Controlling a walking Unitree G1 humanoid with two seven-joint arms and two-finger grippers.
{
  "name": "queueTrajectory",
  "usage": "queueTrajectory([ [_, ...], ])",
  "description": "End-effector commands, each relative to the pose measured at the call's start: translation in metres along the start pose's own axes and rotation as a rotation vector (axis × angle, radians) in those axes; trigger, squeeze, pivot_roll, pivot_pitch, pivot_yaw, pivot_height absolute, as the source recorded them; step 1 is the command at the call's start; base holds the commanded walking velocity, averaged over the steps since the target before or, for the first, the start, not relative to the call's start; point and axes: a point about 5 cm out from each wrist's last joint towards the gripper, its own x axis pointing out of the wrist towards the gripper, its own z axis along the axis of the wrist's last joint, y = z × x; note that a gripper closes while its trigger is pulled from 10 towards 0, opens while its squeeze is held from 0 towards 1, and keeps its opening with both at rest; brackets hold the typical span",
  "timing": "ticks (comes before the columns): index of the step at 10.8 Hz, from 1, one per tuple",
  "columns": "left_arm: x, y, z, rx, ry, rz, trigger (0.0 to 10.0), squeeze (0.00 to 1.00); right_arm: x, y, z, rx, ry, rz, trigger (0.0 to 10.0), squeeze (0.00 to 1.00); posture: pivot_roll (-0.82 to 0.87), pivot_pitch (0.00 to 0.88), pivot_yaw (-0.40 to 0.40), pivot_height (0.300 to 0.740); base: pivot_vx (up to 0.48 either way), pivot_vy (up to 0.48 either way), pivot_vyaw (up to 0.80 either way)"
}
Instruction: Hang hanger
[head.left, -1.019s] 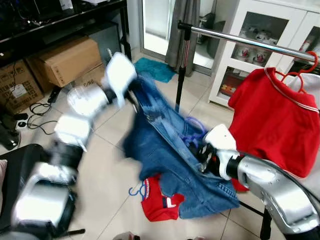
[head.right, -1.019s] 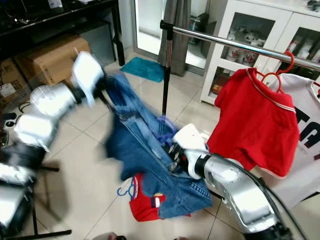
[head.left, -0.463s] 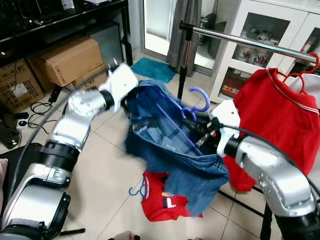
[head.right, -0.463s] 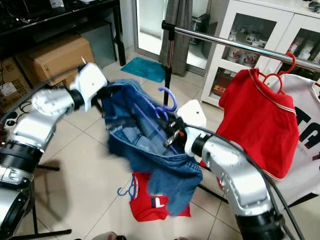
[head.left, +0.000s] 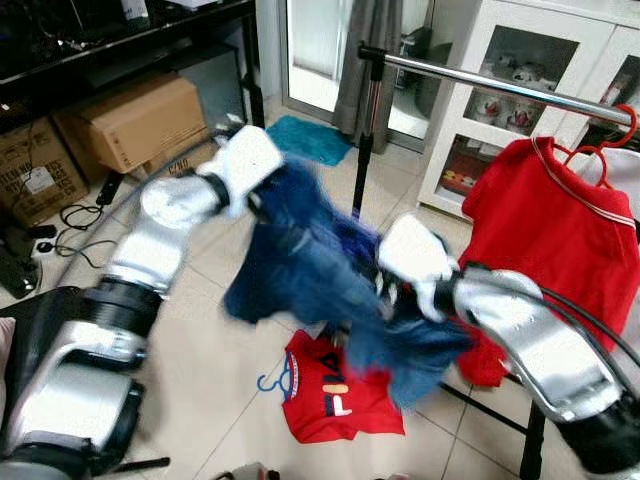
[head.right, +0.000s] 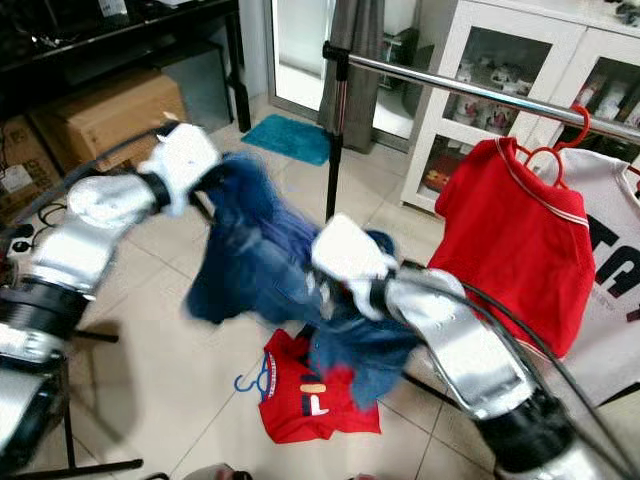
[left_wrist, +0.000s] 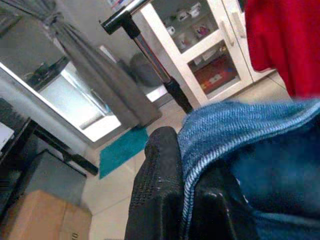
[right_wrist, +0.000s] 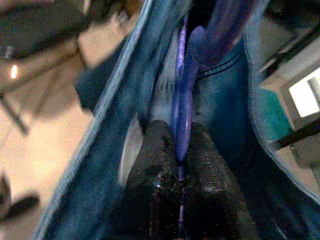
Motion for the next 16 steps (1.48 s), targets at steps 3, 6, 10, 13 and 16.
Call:
queueTrajectory([
  [3,0.012,-0.011,0.019,0.031,-0.065,-0.058,0.0,0.00,0.022,0.008,0.017,-0.135,0.002,0.052,0.0,0.00,-0.05,0.000,0.015,0.740,0.000,0.000,0.00],
  [6,0.013,-0.021,0.012,0.051,-0.036,-0.108,0.0,0.00,0.024,0.004,0.019,0.061,-0.060,0.044,0.0,0.00,-0.05,0.000,0.014,0.740,0.000,0.000,0.00],
  [10,-0.003,-0.014,-0.012,0.087,0.053,-0.070,0.0,0.00,-0.015,-0.035,-0.002,0.488,-0.356,-0.114,0.0,0.00,-0.04,0.000,0.007,0.740,0.000,0.000,0.00],
  [13,-0.031,0.026,-0.023,0.115,0.107,0.039,0.0,0.00,-0.051,-0.040,-0.042,0.432,-0.251,-0.145,0.0,0.00,-0.04,0.000,0.009,0.740,0.000,0.000,0.00],
  [16,-0.059,0.080,-0.020,0.142,0.126,0.250,0.0,0.00,-0.074,-0.007,-0.060,0.301,-0.174,0.067,0.0,0.00,-0.03,0.000,0.011,0.740,0.000,0.000,0.00],
])
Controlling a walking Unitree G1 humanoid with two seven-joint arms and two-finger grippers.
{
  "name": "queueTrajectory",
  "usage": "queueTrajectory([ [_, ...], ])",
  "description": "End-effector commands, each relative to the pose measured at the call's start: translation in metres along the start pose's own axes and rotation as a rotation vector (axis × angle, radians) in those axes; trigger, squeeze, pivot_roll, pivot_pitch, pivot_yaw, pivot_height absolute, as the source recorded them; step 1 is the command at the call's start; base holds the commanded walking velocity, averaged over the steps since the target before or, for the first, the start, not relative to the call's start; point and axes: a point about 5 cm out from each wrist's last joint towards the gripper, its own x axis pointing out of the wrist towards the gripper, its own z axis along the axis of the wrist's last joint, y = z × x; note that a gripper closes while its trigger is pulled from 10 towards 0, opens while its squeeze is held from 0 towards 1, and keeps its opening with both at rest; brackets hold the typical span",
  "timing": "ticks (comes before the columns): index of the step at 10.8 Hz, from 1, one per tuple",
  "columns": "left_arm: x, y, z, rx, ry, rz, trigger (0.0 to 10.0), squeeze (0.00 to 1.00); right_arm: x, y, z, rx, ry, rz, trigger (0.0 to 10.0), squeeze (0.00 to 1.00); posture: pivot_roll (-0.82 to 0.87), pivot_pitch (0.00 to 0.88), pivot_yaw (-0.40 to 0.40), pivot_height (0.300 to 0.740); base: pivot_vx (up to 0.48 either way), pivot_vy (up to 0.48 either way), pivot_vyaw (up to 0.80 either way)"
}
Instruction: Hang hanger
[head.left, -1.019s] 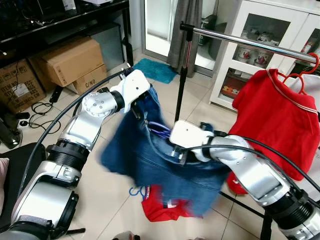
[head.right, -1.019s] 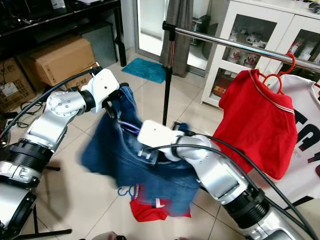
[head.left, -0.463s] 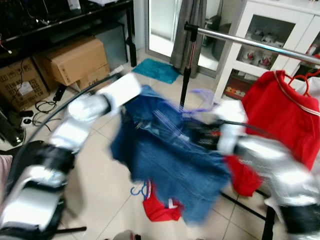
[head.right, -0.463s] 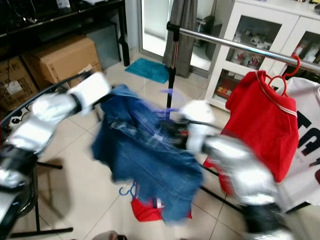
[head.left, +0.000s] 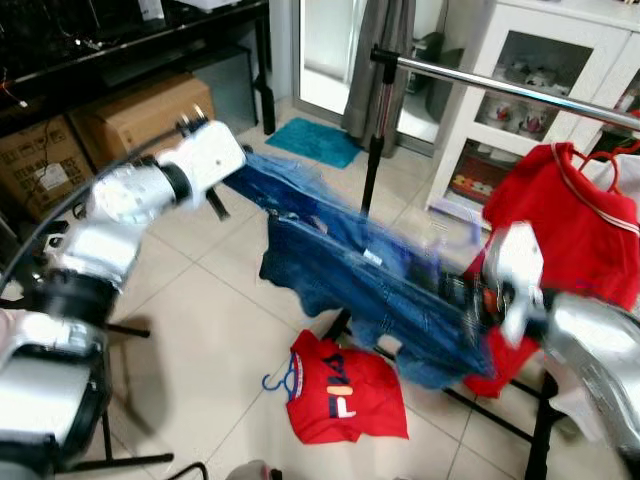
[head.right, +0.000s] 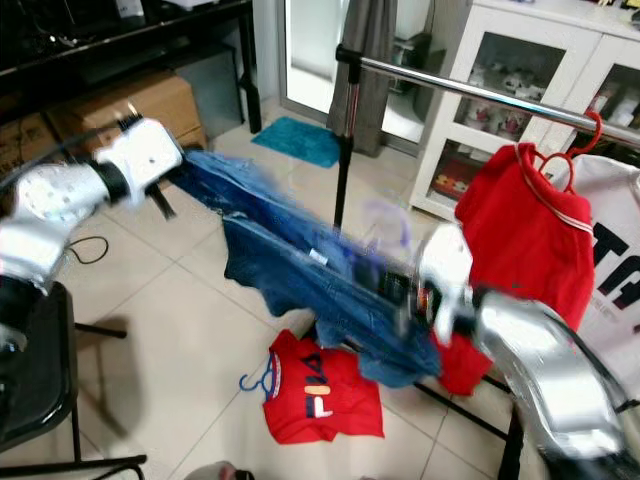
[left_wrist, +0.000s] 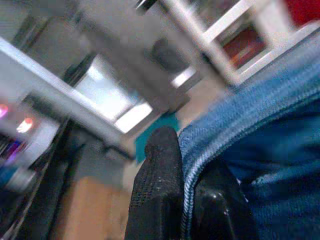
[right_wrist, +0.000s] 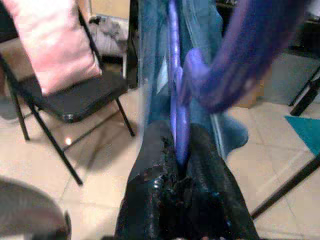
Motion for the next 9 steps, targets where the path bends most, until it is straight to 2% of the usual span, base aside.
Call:
queueTrajectory([
  [1,-0.016,0.038,0.000,-0.021,0.020,0.167,0.0,0.00,-0.002,0.003,-0.014,-0.009,0.078,0.002,0.0,0.00,-0.03,0.000,0.010,0.740,0.000,0.000,0.00],
  [2,-0.012,0.039,0.005,-0.062,-0.017,0.161,0.0,0.00,0.007,0.011,-0.009,-0.047,0.030,0.037,0.0,0.00,-0.02,0.000,0.006,0.740,0.000,0.000,0.00],
  [3,-0.007,0.039,0.012,-0.089,-0.057,0.145,0.0,0.00,0.014,0.016,-0.013,-0.156,0.107,0.072,0.0,0.00,-0.02,0.000,0.003,0.740,0.000,0.000,0.00],
  [4,-0.003,0.037,0.016,-0.111,-0.081,0.130,0.0,0.00,0.020,0.016,-0.007,-0.113,0.029,0.050,0.0,0.00,-0.01,0.000,0.002,0.740,0.000,0.000,0.00],
  [5,0.000,0.035,0.012,-0.168,-0.086,0.133,0.0,0.00,0.021,0.009,-0.001,0.012,-0.138,-0.055,0.0,0.00,-0.02,0.000,0.008,0.740,0.000,0.000,0.00],
  [7,0.000,0.018,-0.009,-0.317,-0.068,0.142,0.0,0.00,0.010,-0.009,-0.002,0.274,-0.350,-0.265,0.0,0.00,-0.02,0.000,0.013,0.740,0.000,0.000,0.00],
  [8,0.000,0.006,-0.025,-0.444,-0.055,0.178,0.0,0.00,0.005,-0.010,-0.003,0.400,-0.460,-0.302,0.0,0.00,-0.02,0.000,0.013,0.740,0.000,0.000,0.00],
  [9,0.002,-0.004,-0.032,-0.471,-0.027,0.179,0.0,0.00,0.004,-0.011,0.000,0.457,-0.531,-0.322,0.0,0.00,-0.02,0.000,0.010,0.740,0.000,0.000,0.00],
])
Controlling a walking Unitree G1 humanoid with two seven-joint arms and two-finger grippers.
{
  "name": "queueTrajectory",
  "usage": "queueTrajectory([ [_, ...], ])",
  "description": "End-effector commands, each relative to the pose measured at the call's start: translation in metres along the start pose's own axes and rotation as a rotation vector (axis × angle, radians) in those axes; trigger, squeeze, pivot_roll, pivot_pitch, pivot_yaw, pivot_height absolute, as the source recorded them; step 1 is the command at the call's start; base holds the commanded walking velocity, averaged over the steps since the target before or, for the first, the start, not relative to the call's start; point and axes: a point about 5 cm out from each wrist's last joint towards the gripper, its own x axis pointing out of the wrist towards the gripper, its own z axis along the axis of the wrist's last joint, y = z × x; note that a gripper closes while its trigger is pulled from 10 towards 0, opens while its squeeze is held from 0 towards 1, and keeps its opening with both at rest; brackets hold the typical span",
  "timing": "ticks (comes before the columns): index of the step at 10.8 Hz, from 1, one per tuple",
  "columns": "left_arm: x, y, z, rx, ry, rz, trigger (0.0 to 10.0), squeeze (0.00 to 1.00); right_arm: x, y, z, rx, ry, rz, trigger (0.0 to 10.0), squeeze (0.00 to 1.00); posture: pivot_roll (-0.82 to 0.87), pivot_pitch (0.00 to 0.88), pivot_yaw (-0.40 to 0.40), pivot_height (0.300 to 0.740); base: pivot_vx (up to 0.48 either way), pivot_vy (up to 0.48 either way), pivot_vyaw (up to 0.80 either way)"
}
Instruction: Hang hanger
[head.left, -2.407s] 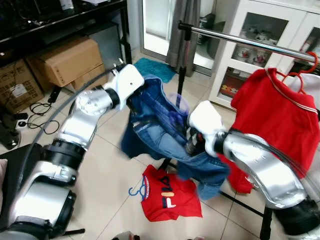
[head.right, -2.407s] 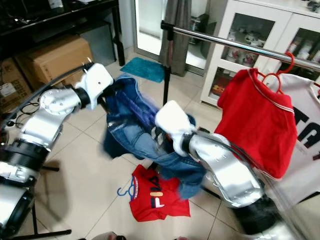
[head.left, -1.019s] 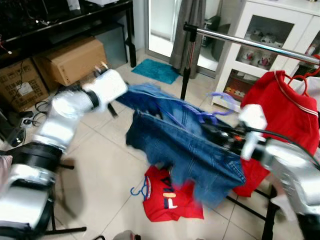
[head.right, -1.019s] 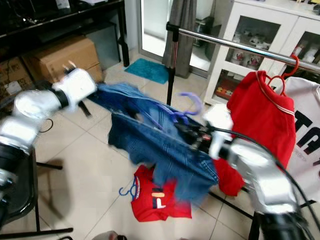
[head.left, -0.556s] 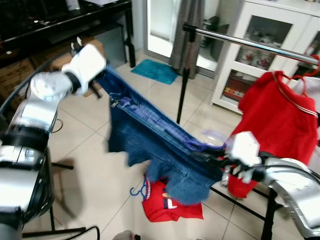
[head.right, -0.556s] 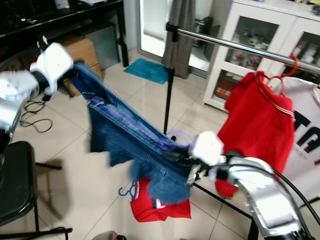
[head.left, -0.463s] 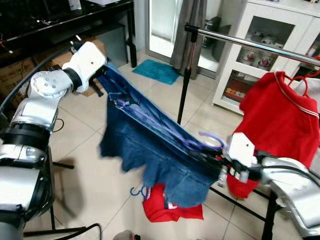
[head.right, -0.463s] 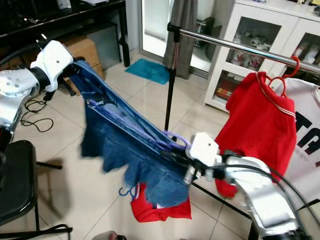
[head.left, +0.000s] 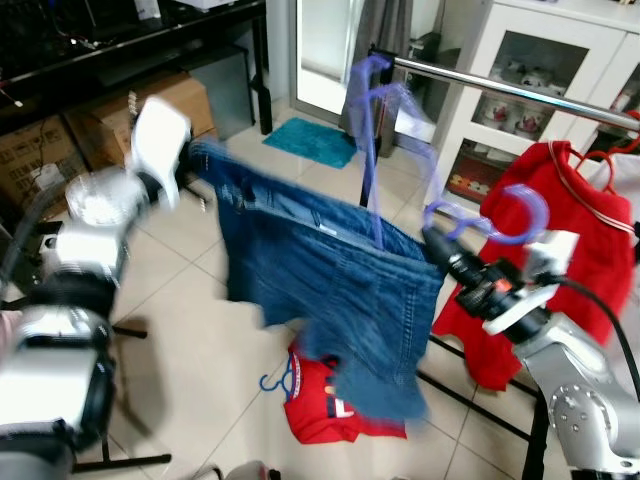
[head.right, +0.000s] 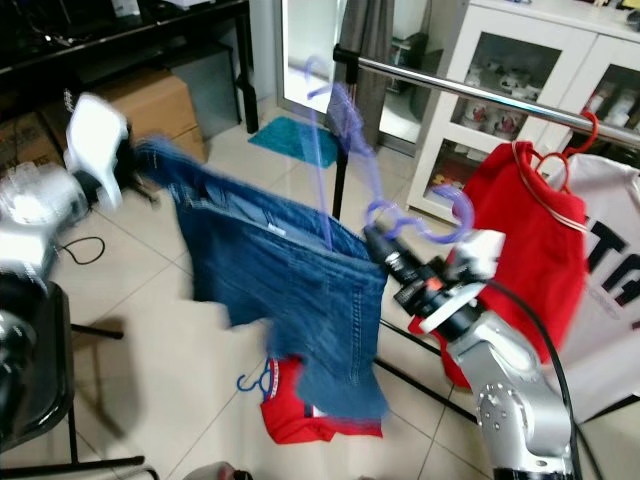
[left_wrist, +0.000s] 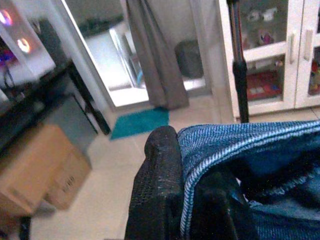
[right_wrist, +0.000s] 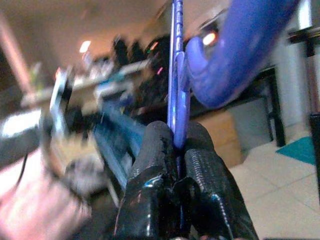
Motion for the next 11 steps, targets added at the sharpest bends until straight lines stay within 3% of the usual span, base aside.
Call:
queueTrajectory([
  [1,0.008,-0.023,-0.002,-0.022,-0.015,-0.063,0.0,0.00,0.009,-0.001,0.014,0.061,-0.102,-0.045,0.0,0.00,-0.02,0.000,0.005,0.740,0.000,0.000,0.00],
  [2,0.024,-0.082,0.005,-0.036,-0.064,-0.246,0.0,0.00,0.033,0.000,0.010,0.013,-0.074,-0.122,0.0,0.00,-0.02,0.000,0.000,0.740,0.000,0.000,0.00],
  [4,0.039,-0.152,0.021,-0.052,-0.126,-0.417,0.0,0.00,0.060,-0.005,0.002,-0.062,-0.027,-0.232,0.0,0.00,-0.02,0.000,0.000,0.740,0.000,0.000,0.00],
  [5,0.039,-0.164,0.024,-0.058,-0.138,-0.445,0.0,0.00,0.063,-0.013,0.003,-0.124,-0.001,-0.307,0.0,0.00,-0.02,0.000,0.001,0.740,0.000,0.000,0.00],
  [6,0.035,-0.161,0.024,-0.063,-0.138,-0.439,0.0,0.00,0.058,-0.022,0.003,-0.164,0.032,-0.392,0.0,0.00,-0.02,0.000,0.002,0.740,0.000,0.000,0.00],
  [7,0.024,-0.152,0.019,-0.085,-0.133,-0.426,0.0,0.00,0.043,-0.037,-0.001,-0.342,0.147,-0.491,10.0,0.00,-0.03,0.000,0.001,0.740,0.000,0.000,0.00],
  [8,0.010,-0.141,0.007,-0.128,-0.104,-0.392,0.0,0.00,0.017,-0.045,-0.015,-0.390,0.296,-0.514,10.0,0.00,-0.03,0.000,-0.003,0.740,0.000,0.000,0.00],
  [9,0.000,-0.136,-0.004,-0.158,-0.083,-0.373,0.0,0.00,0.000,-0.046,-0.021,-0.414,0.345,-0.535,10.0,0.00,-0.03,0.000,0.000,0.740,0.000,0.000,-0.49],
  [10,-0.018,-0.128,-0.027,-0.195,-0.010,-0.308,10.0,0.00,-0.024,-0.043,-0.031,-0.428,0.426,-0.539,10.0,0.00,-0.04,0.000,0.006,0.740,0.000,0.000,-0.80],
  [11,-0.032,-0.122,-0.052,-0.241,0.102,-0.212,10.0,0.00,-0.042,-0.042,-0.042,-0.495,0.518,-0.541,10.0,0.00,-0.05,0.000,0.008,0.740,0.000,0.000,-0.80],
])
